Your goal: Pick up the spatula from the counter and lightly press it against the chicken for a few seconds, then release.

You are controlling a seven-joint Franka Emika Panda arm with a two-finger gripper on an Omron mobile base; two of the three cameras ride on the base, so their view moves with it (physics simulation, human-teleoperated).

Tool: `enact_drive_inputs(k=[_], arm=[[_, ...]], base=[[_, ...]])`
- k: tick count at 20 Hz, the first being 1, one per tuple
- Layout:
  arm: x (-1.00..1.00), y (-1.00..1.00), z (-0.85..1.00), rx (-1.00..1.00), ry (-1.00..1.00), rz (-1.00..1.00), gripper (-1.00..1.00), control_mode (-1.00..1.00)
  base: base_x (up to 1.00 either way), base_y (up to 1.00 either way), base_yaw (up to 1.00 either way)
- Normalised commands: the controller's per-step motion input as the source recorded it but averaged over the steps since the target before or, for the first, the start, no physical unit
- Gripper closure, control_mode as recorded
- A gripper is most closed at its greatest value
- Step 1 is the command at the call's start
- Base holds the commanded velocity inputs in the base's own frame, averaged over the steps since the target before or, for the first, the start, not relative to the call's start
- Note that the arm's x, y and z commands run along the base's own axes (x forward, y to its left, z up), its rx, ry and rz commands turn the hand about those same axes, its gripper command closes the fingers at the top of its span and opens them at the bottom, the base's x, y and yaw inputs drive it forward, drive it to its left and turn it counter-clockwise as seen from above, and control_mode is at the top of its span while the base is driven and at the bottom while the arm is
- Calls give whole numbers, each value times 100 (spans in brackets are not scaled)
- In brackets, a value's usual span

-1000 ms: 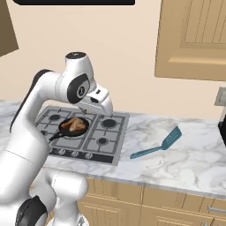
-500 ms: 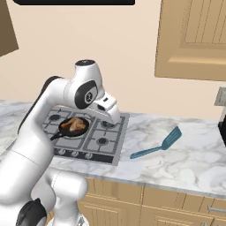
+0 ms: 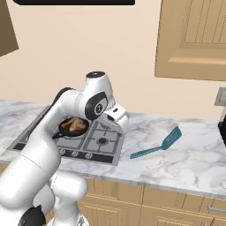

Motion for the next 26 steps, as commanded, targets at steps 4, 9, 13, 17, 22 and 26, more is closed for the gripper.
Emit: enact_drive_inputs(k=[4,9,13,17,22,26], arm=[[0,-39,-27,0,0,-9,-100,-100],[0,-19,-18,0,1,-4,-100,-100],[0,-16,-25,0,2,0,-100,-100],[1,-11,-27,0,2,0,-100,-100],[8,-2,-7,3,0,0,-100,-100],[12,0,-9,4,1,0,-100,-100]], base=[[0,0,0],[0,0,0],[0,0,0],[0,0,0],[0,0,0],[0,0,0]])
